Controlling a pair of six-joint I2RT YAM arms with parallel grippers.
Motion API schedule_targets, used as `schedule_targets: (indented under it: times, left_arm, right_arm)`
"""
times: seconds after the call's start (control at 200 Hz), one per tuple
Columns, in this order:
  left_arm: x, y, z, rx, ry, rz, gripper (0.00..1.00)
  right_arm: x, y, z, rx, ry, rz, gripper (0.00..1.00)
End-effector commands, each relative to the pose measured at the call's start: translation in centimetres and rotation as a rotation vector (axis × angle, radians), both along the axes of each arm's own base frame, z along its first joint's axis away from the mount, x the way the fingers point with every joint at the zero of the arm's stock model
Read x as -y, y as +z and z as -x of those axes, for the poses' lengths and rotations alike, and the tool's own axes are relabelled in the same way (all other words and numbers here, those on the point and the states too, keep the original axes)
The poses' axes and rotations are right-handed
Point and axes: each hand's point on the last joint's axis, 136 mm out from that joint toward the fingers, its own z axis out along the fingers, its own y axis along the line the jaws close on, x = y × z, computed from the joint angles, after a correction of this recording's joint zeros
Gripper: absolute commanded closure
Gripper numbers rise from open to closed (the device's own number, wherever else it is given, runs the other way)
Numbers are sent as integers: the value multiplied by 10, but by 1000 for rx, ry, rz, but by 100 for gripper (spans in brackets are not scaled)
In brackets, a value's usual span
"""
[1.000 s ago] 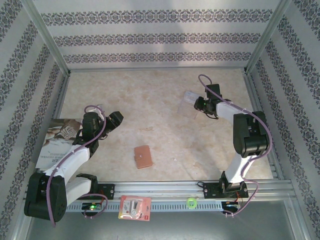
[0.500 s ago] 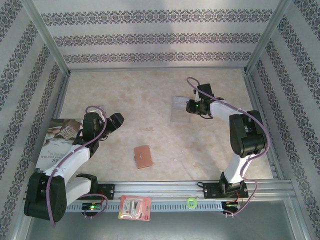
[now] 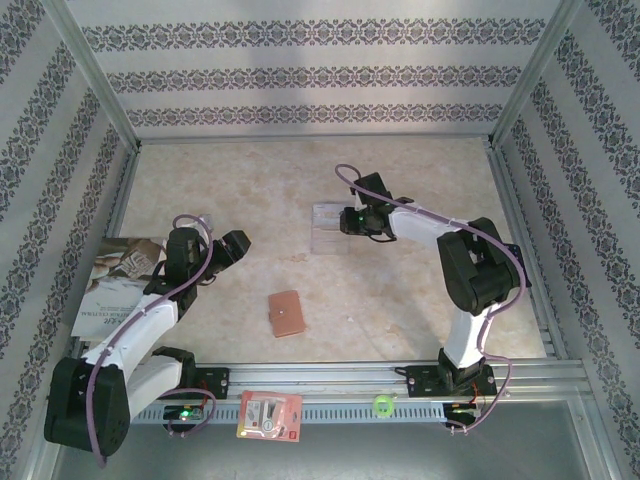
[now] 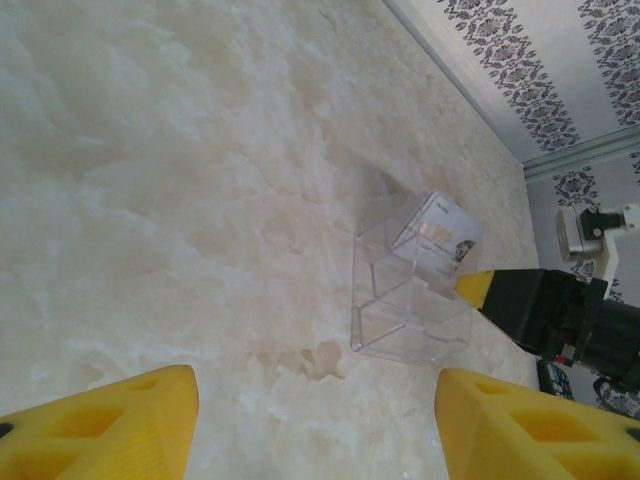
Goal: Take the credit cards out of the card holder
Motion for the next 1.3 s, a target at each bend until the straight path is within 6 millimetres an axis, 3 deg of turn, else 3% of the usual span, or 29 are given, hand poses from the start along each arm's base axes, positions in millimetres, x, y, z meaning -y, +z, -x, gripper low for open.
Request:
schedule_targets:
  times: [0.0, 0.195, 0.31, 0.415, 0.555, 0.67, 0.909, 1.109, 1.179, 1.294]
  left_arm:
    - [5, -4, 9, -16, -35, -16, 35]
    - [7, -3, 12, -18, -40, -12, 34]
    - [11, -3, 16, -29, -56, -15, 32]
    - [14, -3, 22, -41, -69, -38, 32]
    - [21, -8, 39, -71, -92, -70, 32]
    - [24, -17, 59, -104, -106, -91, 33]
    - [31, -55, 103, -213, -165, -144, 37]
    - [43, -84, 135, -308, -240, -171, 39]
    - [48, -87, 140, -309, -263, -176, 46]
    - [53, -85, 141, -299, -289, -182, 57]
  right_arm:
    - [-2, -12, 5, -46, -23, 44, 74]
    - [-17, -7, 1, -19, -32, 44, 70]
    - [-16, 2, -1, 2, -41, 45, 60]
    - [-14, 19, -1, 41, -42, 37, 50]
    - [-8, 46, 9, 102, -42, 21, 46]
    - [-6, 60, 31, 134, -19, -5, 44]
    - [-28, 41, 97, 89, 164, -35, 44]
    - [-76, 23, 167, 32, 428, -74, 41]
    - [-96, 14, 193, -4, 518, -84, 41]
    - [-119, 3, 219, -44, 595, -91, 41]
